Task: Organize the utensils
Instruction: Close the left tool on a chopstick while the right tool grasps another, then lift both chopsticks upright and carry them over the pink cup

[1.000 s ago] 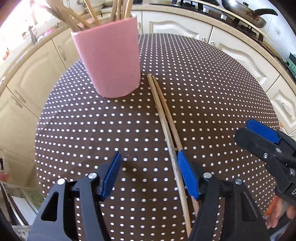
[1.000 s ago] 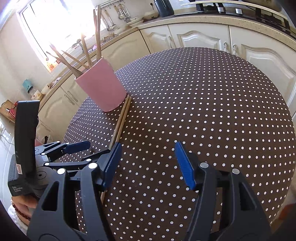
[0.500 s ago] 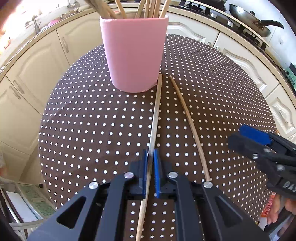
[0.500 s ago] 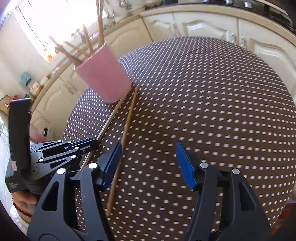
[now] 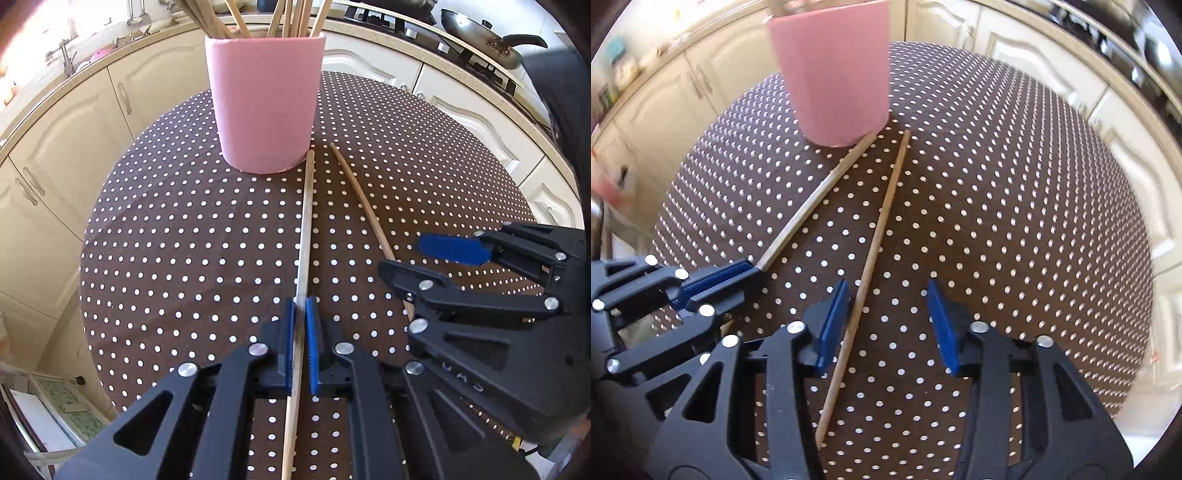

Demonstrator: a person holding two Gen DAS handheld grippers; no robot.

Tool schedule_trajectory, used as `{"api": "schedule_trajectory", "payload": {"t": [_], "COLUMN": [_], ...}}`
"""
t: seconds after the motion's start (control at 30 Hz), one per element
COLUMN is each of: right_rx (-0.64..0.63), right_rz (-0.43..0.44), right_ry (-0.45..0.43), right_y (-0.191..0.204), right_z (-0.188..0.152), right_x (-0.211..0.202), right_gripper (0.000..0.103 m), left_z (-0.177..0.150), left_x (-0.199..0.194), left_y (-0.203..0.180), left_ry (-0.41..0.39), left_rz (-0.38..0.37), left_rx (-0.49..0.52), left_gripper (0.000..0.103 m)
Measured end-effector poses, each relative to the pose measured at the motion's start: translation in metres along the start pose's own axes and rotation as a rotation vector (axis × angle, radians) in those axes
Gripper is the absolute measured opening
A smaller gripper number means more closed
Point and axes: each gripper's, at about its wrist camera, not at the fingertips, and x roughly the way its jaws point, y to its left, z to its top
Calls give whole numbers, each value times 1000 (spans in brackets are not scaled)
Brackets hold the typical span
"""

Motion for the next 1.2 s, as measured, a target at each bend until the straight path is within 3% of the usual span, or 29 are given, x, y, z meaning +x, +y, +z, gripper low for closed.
{"api": "schedule_trajectory", "payload": {"t": [0.1, 0.17, 0.37, 0.6, 1.07, 1.2], "right_rx": [-25, -29, -20, 1, 86, 143], "right_rz": [1, 3, 21, 65, 152, 183], "right_ry": [4, 4, -12, -65, -235, -322], "right_y": [7, 11, 22, 9, -46, -67], "right_z": [0, 0, -9, -23, -45, -49], "right_x": [1, 0, -4, -23, -89, -113], "right_gripper": [24, 9, 6, 5, 5, 5], "left_z": [1, 0, -2, -4, 3, 3], "left_x": [1, 0, -1, -11, -57, -78], "left_y": [-1, 0, 1, -7, -44, -54], "left_ry": [-3, -6, -3, -28, -176, -260], "left_rz": [5, 2, -18, -54, -124, -141], "left_rx": [7, 6, 9, 28, 125, 146], "left_gripper": [7, 7, 6, 6, 6, 6]}}
